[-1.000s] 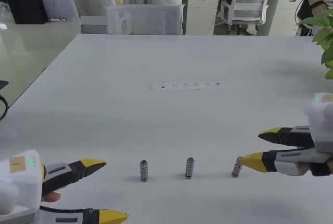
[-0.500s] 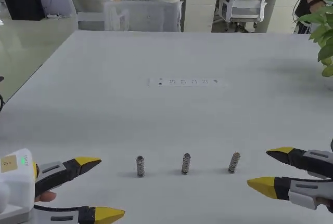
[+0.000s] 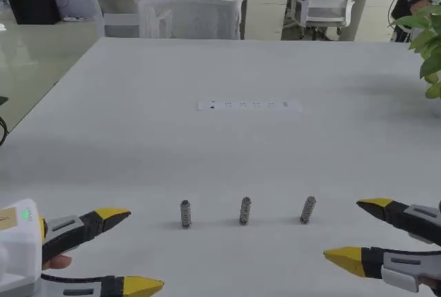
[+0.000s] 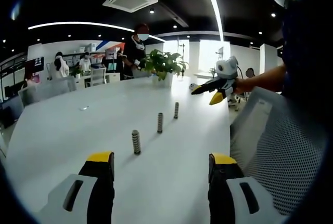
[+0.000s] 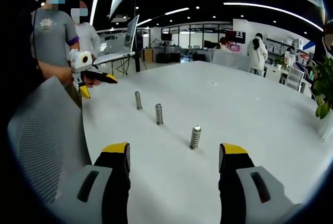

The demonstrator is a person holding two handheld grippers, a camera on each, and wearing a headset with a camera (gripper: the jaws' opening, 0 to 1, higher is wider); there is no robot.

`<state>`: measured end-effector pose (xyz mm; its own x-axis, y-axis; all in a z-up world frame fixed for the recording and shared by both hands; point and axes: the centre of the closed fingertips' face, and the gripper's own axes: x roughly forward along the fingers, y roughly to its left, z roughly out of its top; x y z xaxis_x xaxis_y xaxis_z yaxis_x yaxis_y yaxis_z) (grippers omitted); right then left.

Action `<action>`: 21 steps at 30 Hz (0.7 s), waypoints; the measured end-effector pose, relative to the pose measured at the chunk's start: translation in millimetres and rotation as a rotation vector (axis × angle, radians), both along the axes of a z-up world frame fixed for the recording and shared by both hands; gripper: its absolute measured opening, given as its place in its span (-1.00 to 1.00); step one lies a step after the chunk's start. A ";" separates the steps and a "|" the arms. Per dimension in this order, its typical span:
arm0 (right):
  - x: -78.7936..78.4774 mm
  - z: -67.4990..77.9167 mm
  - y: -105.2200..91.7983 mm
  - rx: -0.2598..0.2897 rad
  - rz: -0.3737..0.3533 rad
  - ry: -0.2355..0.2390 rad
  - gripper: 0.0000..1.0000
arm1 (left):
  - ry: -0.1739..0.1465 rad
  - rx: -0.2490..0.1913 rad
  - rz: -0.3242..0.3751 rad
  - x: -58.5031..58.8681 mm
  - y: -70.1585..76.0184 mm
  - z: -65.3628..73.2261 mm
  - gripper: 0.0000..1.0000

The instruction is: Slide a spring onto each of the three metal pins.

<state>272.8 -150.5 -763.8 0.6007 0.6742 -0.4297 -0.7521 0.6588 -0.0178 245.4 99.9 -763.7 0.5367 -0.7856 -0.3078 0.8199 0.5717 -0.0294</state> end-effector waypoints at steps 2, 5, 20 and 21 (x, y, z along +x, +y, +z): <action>-0.8 0.0 1.7 0.003 0.001 -0.004 0.49 | -0.001 0.000 0.005 0.0 0.8 0.4 0.46; -3.3 -1.0 5.1 0.001 0.013 -0.008 0.55 | 0.006 0.010 0.004 -1.2 2.1 -2.5 0.49; -9.6 -4.1 11.6 0.027 0.064 -0.014 0.86 | 0.011 -0.014 -0.024 -6.7 -2.8 -5.8 0.67; -9.5 -3.3 12.0 0.032 0.064 -0.014 0.87 | 0.011 -0.015 -0.024 -6.4 -3.1 -5.8 0.67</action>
<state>263.3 -138.5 -767.0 0.5618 0.7245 -0.3992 -0.7924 0.6100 -0.0082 239.0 96.8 -769.5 0.5140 -0.8030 -0.3018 0.8332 0.5509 -0.0469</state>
